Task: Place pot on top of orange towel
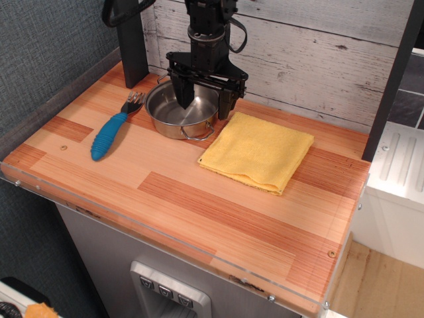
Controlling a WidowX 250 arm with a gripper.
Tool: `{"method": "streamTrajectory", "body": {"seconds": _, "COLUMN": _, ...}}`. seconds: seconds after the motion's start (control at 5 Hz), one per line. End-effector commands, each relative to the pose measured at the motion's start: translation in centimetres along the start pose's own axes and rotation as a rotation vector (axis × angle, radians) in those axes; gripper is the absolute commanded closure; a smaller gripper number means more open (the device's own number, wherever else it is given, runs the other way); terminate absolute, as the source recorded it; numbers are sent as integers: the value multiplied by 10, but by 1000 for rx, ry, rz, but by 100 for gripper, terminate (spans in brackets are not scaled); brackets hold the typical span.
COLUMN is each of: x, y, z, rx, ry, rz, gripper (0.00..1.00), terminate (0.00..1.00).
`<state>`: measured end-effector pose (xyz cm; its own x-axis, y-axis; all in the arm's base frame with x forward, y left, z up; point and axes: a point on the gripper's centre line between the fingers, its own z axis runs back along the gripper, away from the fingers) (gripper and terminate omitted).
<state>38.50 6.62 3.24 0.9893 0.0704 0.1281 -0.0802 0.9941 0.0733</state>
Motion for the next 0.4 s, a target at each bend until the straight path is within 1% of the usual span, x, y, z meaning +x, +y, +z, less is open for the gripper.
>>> {"method": "streamTrajectory", "body": {"seconds": 0.0, "x": 10, "y": 10, "z": 2, "rx": -3, "ry": -16, "rz": 21, "gripper": 0, "terminate": 0}}
{"method": "streamTrajectory", "body": {"seconds": 0.2, "x": 11, "y": 11, "z": -1, "rx": -11, "ry": -13, "rz": 22, "gripper": 0, "terminate": 0}}
